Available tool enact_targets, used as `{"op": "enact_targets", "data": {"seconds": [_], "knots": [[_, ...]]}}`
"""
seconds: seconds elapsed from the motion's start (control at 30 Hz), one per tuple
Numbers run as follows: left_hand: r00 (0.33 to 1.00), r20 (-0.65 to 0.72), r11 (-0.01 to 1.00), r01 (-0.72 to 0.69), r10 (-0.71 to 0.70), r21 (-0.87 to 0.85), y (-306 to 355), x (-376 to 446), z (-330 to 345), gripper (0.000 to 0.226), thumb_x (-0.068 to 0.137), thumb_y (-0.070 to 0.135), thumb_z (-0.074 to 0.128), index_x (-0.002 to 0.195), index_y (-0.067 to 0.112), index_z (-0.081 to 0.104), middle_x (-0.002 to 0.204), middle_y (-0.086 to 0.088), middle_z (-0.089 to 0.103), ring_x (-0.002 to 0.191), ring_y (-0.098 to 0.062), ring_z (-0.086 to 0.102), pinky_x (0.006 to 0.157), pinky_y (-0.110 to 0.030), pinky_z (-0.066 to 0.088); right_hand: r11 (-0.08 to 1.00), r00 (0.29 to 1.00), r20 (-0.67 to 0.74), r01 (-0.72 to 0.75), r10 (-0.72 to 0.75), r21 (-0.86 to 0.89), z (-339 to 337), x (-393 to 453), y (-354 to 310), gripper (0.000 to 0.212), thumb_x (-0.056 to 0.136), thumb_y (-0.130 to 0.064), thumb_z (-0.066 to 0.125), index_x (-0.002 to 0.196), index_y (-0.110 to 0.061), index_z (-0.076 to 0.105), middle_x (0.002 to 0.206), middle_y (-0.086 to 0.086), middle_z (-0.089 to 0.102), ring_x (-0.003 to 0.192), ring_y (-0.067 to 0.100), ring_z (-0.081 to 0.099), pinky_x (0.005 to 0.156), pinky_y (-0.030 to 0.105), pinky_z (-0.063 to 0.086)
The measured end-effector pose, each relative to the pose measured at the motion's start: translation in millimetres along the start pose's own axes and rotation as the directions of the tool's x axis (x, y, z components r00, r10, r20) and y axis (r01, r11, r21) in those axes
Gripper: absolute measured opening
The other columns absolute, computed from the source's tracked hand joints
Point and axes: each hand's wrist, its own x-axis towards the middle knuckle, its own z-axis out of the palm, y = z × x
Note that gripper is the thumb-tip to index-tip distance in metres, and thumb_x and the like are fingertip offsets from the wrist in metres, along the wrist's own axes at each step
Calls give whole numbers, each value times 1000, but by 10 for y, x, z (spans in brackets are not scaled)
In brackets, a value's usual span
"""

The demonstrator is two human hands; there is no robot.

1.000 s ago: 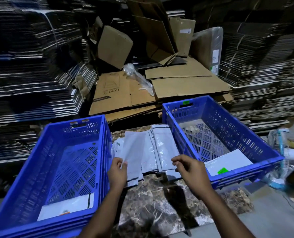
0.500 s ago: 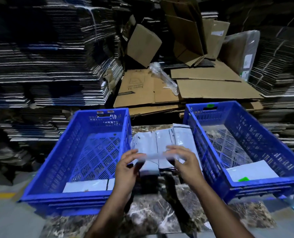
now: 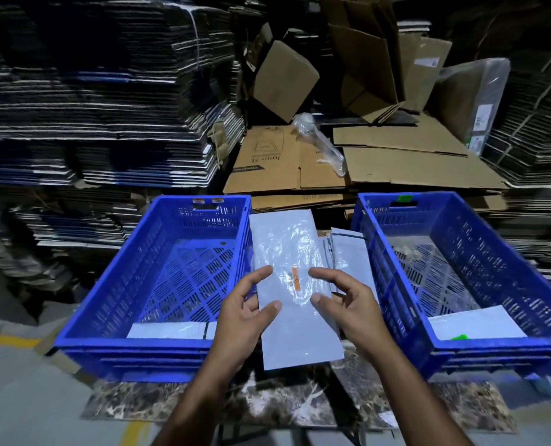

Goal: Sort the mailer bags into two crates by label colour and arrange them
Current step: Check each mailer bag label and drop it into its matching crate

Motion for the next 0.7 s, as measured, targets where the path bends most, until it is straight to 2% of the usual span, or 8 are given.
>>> {"op": "enact_targets", "data": {"seconds": [0.07,0.13,0.27,0.33,0.4,0.47,0.57,0.7], "knots": [[999,-32,1000,-5,4,-10,7,-18,0,49,90,-9,63,129,19,57,122,31,64,110,10,61,80,-7,48,998,1000,-3,22,-22,-65,24,1,34,36,92,-12,70,121,-34,67,124,-22,66,118,-1,59,101,30,44],[999,-52,1000,-4,3,-25,30,-49,6,47,91,-6,63,130,21,57,127,24,63,110,6,63,80,-10,50,997,999,5,41,-41,-70,48,6,28,38,91,-11,71,120,-36,67,126,-22,65,122,-2,56,105,33,43],[990,-136,1000,22,-23,-11,20,-4,-144,44,94,1,62,129,28,59,128,15,66,108,-12,69,87,-33,58,993,995,68,74,-68,-88,185,57,27,44,93,-10,69,126,-39,62,123,-20,67,109,-8,61,105,44,46],[979,-204,999,23,-13,47,26,97,-369,50,94,0,62,129,36,58,132,10,63,120,-19,63,98,-49,53,997,991,115,71,-67,-30,300,94,76,57,96,-14,66,140,-44,47,121,-16,68,116,4,63,99,45,49],[968,-250,995,29,-5,94,93,223,-686,55,94,-2,61,127,41,54,122,2,70,113,-20,67,91,-50,55,999,989,139,54,-53,-6,455,144,147,65,98,-18,62,148,-46,31,137,-14,57,107,18,69,92,46,53],[963,-267,962,47,27,268,222,393,-1068,57,93,1,61,130,43,48,105,2,75,94,-15,72,80,-40,57,992,984,170,75,-58,-99,670,185,247,63,99,-22,60,148,-48,28,147,-13,49,107,11,68,92,41,55],[972,-228,814,90,54,573,383,693,-1669,54,87,6,59,131,36,50,98,7,72,85,-12,68,75,-29,47,938,962,271,129,-39,-321,1087,237,447,59,100,-35,56,149,-47,27,152,-9,44,130,8,52,100,36,50],[994,-94,607,103,-47,788,432,1071,-2164,34,81,19,53,112,22,66,97,3,69,93,-16,63,77,-27,42,796,937,350,213,-2,-566,1570,277,733,68,103,-46,43,159,-21,14,166,-5,3,154,12,3,124,31,11]]}}
